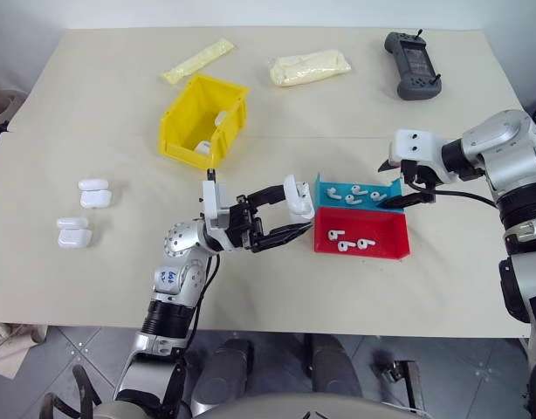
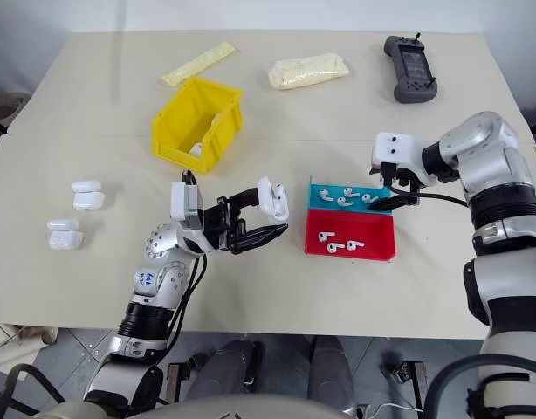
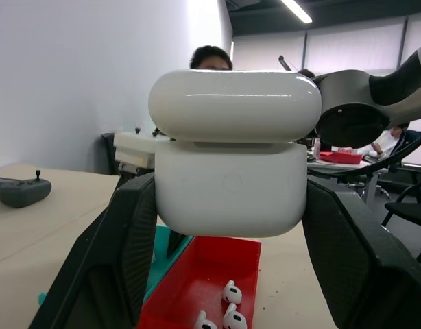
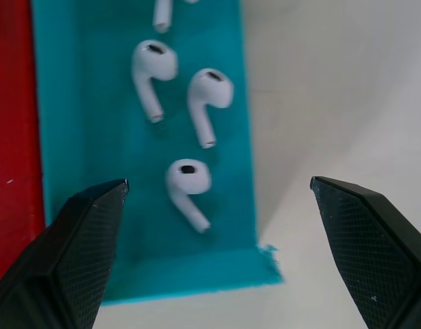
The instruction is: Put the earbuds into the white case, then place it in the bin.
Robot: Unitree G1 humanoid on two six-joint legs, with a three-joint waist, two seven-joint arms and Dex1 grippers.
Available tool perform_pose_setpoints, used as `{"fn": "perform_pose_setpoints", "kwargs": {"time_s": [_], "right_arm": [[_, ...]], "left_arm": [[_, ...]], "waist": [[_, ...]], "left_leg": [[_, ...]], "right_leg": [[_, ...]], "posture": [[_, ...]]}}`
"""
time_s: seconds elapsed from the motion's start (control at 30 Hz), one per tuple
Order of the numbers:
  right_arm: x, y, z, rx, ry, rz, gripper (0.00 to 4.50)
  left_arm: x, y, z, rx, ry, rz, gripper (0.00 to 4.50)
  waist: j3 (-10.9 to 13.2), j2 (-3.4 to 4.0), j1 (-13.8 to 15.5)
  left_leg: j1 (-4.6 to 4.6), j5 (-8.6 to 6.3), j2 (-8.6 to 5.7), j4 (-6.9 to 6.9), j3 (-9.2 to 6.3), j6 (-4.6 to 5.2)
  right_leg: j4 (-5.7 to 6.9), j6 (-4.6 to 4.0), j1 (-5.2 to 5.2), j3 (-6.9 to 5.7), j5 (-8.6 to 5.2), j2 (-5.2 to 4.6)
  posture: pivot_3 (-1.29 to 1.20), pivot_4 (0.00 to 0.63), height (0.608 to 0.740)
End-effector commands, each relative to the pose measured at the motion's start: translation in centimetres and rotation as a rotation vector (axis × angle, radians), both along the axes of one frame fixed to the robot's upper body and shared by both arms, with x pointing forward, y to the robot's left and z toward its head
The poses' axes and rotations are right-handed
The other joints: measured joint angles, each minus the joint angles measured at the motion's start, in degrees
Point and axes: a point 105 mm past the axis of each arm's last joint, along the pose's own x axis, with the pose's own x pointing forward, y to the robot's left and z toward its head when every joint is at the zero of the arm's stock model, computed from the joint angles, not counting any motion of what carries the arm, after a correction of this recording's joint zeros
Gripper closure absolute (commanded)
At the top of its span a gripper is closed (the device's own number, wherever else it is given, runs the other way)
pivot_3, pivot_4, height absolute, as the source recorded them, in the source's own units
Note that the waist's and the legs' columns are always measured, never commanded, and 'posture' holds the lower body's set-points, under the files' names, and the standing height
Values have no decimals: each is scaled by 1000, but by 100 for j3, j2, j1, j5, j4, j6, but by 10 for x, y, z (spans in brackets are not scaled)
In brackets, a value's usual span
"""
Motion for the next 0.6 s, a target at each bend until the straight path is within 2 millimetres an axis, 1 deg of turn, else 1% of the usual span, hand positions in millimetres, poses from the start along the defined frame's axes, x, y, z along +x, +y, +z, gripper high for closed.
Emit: {"fn": "perform_pose_setpoints", "kwargs": {"time_s": [0.03,0.13,0.2,0.3,0.6], "right_arm": [[1,1,5,-36,2,23,47],[2,3,2,-54,2,41,657],[0,6,2,-63,6,77,1324],[2,7,2,-73,-5,75,2318],[1,7,-1,-90,11,86,2318]], "left_arm": [[-4,0,8,-8,-47,4,1721],[-4,-1,8,-8,-49,5,1721],[-4,-2,9,-9,-50,7,1721],[-4,-1,9,-8,-51,9,1721],[-3,0,10,-9,-55,16,1721]], "waist": [[0,0,-20],[0,0,-35],[0,0,-47],[0,0,-92],[-1,1,-95]], "left_leg": [[0,0,0,0,0,0],[0,0,0,2,-1,0],[0,0,-1,2,-2,0],[0,0,0,2,-1,0],[0,0,0,5,-3,-2]], "right_leg": [[1,0,0,0,0,0],[2,0,0,0,0,0],[2,0,0,0,0,0],[4,0,1,0,0,0],[6,0,1,-1,0,0]], "posture": [[0,150,740],[0,150,740],[0,150,740],[0,150,740],[0,150,740]]}}
